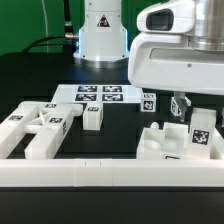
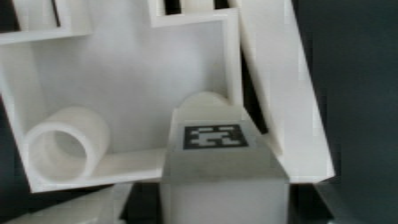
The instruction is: Assemble chair
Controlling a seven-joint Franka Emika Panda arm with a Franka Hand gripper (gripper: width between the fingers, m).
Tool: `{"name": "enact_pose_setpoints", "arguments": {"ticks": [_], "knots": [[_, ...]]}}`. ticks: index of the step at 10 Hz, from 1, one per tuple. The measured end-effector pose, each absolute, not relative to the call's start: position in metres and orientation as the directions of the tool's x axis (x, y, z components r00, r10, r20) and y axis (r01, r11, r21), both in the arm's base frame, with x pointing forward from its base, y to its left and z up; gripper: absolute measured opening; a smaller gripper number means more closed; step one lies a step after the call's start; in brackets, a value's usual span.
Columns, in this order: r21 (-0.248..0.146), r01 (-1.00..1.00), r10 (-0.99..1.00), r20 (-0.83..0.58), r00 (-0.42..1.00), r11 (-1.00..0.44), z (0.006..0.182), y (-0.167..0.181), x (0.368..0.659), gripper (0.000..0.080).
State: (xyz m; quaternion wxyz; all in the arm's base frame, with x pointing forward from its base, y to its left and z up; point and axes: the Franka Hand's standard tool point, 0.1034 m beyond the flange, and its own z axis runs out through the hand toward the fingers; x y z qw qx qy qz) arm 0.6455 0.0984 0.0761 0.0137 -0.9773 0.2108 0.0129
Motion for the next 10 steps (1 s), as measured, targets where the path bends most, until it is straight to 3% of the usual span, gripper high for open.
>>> {"name": "enact_pose_setpoints", "arguments": {"ticks": [5,6,7,10], "knots": [[0.010,-0.577,-0.577,-0.035,0.816,-0.816,0.076,0.085,0.644,0.0291],[0.010,-0.577,-0.577,-0.035,0.816,-0.816,0.075,0.085,0.644,0.0484],[0.010,-0.577,-0.577,-0.035,0.816,-0.817,0.075,0.085,0.644,0.0595],[-0.011,-0.366,-0.365,-0.031,0.930,-0.931,0.093,0.084,0.628,0.0646]]}}
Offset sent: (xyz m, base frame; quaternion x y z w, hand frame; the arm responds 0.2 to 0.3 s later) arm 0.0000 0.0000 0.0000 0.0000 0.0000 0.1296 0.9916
